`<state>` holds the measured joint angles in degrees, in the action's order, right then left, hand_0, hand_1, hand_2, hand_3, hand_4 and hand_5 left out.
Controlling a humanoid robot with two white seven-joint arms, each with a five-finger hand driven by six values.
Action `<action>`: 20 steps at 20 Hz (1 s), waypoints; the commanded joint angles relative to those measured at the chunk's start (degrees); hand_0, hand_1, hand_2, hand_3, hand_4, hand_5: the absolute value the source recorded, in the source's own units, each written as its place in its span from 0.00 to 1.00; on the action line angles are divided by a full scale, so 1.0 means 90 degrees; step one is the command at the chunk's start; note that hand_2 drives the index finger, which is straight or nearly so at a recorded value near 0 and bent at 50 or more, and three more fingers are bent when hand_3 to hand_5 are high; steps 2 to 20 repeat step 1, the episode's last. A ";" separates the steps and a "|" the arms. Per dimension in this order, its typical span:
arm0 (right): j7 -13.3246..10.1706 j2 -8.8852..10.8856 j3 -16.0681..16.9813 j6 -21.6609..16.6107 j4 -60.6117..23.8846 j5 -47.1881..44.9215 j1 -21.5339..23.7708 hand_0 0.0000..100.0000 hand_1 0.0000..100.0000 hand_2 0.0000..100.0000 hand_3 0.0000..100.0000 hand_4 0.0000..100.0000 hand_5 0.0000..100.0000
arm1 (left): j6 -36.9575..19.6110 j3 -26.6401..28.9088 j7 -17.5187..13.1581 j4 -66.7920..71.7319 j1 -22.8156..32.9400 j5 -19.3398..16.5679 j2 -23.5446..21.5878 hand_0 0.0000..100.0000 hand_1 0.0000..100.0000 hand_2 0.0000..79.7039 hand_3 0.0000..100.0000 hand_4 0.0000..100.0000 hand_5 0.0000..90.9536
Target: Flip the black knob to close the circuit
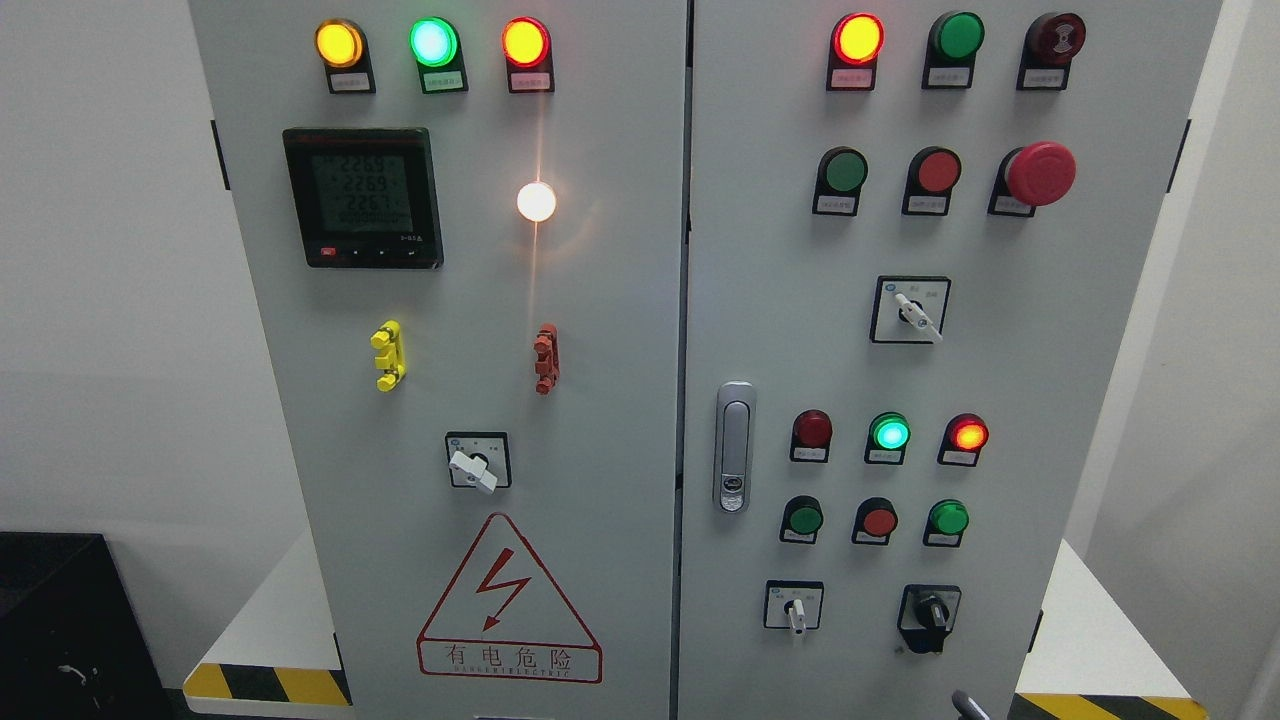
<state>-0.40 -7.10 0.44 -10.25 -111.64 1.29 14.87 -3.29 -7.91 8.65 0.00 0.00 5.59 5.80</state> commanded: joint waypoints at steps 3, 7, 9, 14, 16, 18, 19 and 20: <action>0.0005 -0.0002 -0.0117 -0.0033 0.0227 -0.0271 0.0056 0.00 0.00 0.00 0.00 0.00 0.00 | 0.0004 0.0000 -0.0004 -0.0186 0.0146 0.0004 0.0000 0.12 0.56 0.00 0.00 0.00 0.00; 0.0005 -0.0002 -0.0117 -0.0033 0.0227 -0.0271 0.0056 0.00 0.00 0.00 0.00 0.00 0.00 | 0.0004 0.0000 -0.0004 -0.0186 0.0146 0.0004 0.0000 0.12 0.56 0.00 0.00 0.00 0.00; 0.0005 -0.0002 -0.0117 -0.0033 0.0227 -0.0271 0.0056 0.00 0.00 0.00 0.00 0.00 0.00 | 0.0004 0.0000 -0.0004 -0.0186 0.0146 0.0004 0.0000 0.12 0.56 0.00 0.00 0.00 0.00; 0.0005 -0.0002 -0.0117 -0.0033 0.0227 -0.0271 0.0056 0.00 0.00 0.00 0.00 0.00 0.00 | 0.0004 0.0000 -0.0004 -0.0186 0.0146 0.0004 0.0000 0.12 0.56 0.00 0.00 0.00 0.00; 0.0005 -0.0002 -0.0117 -0.0033 0.0227 -0.0271 0.0056 0.00 0.00 0.00 0.00 0.00 0.00 | 0.0004 0.0000 -0.0004 -0.0186 0.0146 0.0004 0.0000 0.12 0.56 0.00 0.00 0.00 0.00; 0.0005 -0.0002 -0.0117 -0.0033 0.0227 -0.0271 0.0056 0.00 0.00 0.00 0.00 0.00 0.00 | 0.0004 0.0000 -0.0004 -0.0186 0.0146 0.0004 0.0000 0.12 0.56 0.00 0.00 0.00 0.00; 0.0005 -0.0002 -0.0117 -0.0033 0.0227 -0.0271 0.0056 0.00 0.00 0.00 0.00 0.00 0.00 | 0.0004 0.0000 -0.0004 -0.0186 0.0146 0.0004 0.0000 0.12 0.56 0.00 0.00 0.00 0.00; 0.0005 -0.0002 -0.0117 -0.0033 0.0227 -0.0271 0.0056 0.00 0.00 0.00 0.00 0.00 0.00 | 0.0004 0.0000 -0.0004 -0.0186 0.0146 0.0004 0.0000 0.12 0.56 0.00 0.00 0.00 0.00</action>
